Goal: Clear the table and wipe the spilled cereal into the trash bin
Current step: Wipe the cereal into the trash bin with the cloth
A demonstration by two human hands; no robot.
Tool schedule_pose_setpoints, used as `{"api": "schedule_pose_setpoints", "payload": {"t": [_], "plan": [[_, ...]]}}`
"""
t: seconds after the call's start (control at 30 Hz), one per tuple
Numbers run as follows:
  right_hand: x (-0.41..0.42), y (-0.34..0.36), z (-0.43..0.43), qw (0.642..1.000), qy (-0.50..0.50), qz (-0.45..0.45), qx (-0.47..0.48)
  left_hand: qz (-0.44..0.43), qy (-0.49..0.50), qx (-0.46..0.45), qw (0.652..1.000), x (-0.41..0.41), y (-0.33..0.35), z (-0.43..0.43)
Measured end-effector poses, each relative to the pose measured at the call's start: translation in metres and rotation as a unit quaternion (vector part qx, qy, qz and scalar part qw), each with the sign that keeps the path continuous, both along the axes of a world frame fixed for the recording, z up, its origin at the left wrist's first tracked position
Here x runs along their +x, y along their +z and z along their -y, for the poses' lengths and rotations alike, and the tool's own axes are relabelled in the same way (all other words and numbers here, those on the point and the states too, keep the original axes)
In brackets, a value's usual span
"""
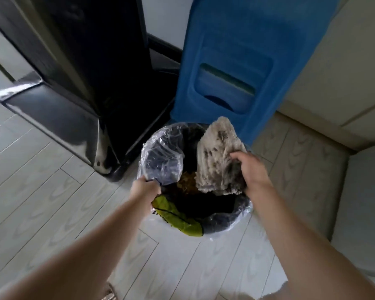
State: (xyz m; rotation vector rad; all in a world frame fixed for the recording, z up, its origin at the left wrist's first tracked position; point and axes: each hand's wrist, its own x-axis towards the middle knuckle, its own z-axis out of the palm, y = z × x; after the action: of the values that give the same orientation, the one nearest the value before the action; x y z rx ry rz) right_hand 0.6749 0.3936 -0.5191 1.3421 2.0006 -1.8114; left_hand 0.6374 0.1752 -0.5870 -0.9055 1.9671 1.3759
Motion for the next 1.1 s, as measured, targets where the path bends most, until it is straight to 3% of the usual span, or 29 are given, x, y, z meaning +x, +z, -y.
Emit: {"api": "schedule_pose_setpoints", "payload": {"t": [0.23, 0.37, 0.43, 0.5, 0.57, 0.63, 0.67, 0.7, 0.77, 0.83, 0.97, 1.1], "plan": [[-0.007, -0.047, -0.007, 0.997, -0.027, -0.069, -0.028, -0.046, -0.047, 0.055, 0.996, -0.019, -0.039, -0.013], [-0.013, -0.042, -0.009, 0.995, -0.025, -0.093, -0.013, -0.044, -0.126, -0.001, 0.991, -0.024, -0.025, -0.02], [-0.01, -0.039, -0.007, 0.995, -0.03, -0.1, -0.006, -0.05, -0.198, -0.088, 0.975, -0.022, -0.012, -0.023], [-0.008, -0.038, -0.006, 0.993, -0.035, -0.108, -0.001, -0.082, -0.285, -0.222, 0.929, -0.021, -0.008, -0.024], [-0.008, -0.036, -0.005, 0.992, -0.038, -0.121, 0.0, -0.203, -0.332, -0.317, 0.865, -0.018, -0.003, -0.026], [-0.01, -0.033, -0.005, 0.99, -0.04, -0.134, -0.003, -0.386, -0.346, -0.328, 0.79, -0.015, 0.003, -0.037], [-0.01, -0.031, -0.004, 0.99, -0.044, -0.137, -0.009, -0.442, -0.341, -0.28, 0.781, -0.015, 0.009, -0.046], [-0.011, -0.031, -0.005, 0.988, -0.053, -0.141, -0.018, -0.452, -0.339, -0.202, 0.8, -0.016, 0.01, -0.056], [-0.01, -0.03, -0.003, 0.985, -0.074, -0.151, -0.046, -0.381, -0.337, -0.041, 0.86, -0.01, 0.01, -0.077], [-0.007, -0.031, 0.001, 0.981, -0.084, -0.164, -0.069, -0.341, -0.325, 0.051, 0.881, 0.001, 0.004, -0.095], [-0.001, -0.037, 0.008, 0.972, -0.098, -0.168, -0.132, -0.309, -0.277, 0.149, 0.898, 0.006, 0.002, -0.113], [-0.001, -0.032, -0.012, 0.962, -0.153, -0.155, -0.165, -0.296, -0.205, 0.149, 0.921, -0.009, -0.003, -0.113]]}}
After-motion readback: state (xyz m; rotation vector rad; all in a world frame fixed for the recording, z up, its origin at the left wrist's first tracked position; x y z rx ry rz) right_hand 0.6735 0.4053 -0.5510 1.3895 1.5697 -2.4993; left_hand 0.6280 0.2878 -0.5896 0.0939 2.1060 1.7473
